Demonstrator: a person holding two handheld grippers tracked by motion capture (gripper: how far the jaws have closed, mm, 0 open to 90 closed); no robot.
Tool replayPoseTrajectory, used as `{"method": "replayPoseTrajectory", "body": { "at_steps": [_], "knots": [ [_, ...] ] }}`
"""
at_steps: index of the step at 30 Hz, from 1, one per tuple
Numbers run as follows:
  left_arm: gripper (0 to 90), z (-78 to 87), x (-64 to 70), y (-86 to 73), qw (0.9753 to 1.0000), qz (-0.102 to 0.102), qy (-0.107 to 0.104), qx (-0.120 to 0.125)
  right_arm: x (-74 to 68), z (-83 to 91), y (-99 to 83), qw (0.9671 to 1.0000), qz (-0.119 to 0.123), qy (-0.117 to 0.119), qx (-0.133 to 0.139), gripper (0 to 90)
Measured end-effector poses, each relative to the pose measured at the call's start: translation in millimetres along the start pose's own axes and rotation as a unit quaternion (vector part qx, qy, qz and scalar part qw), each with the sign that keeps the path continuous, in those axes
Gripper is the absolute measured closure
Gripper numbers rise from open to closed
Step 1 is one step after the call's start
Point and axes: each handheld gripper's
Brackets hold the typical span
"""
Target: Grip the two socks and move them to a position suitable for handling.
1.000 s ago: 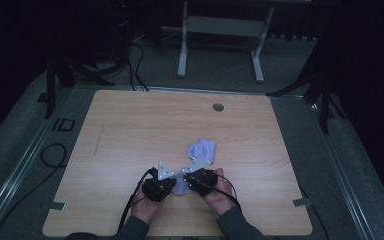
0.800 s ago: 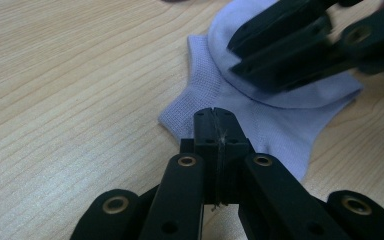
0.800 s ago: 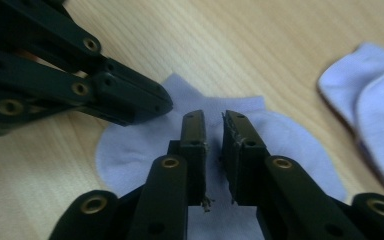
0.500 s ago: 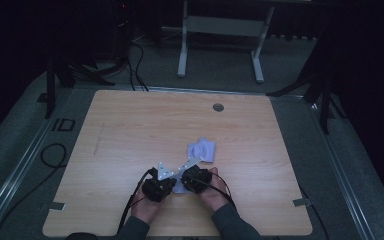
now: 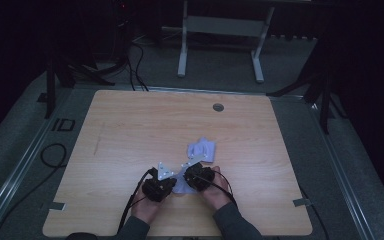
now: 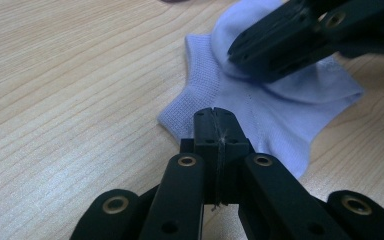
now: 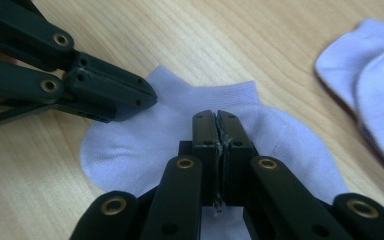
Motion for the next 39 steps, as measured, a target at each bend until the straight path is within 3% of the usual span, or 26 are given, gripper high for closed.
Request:
{"method": "replayPoseTrajectory", "body": {
  "at_steps": [11, 29, 39],
  "knots": [
    [89.9, -0.1, 0.1, -0.2, 1.0, 0.002, 0.0, 0.002, 12.4, 25.9, -8.4, 0.9994, -0.021, 0.001, 0.026, 87.9],
    [89.9, -0.1, 0.0, -0.3, 1.0, 0.002, -0.001, 0.002, 37.4, 54.3, -55.0, 0.9967, -0.061, -0.028, 0.045, 87.5],
    [89.9, -0.2, -0.2, -0.3, 1.0, 0.003, -0.001, 0.003, 44.4, 67.3, -74.6, 0.9946, -0.083, -0.04, 0.048, 87.1]
  ]
}}
Point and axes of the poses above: each handheld gripper's, and its own axes: z roughly backward along the jaws, y roughly out of its top, x roughly to its right, and after that the axes turned 6 degrees about -z, right-handed
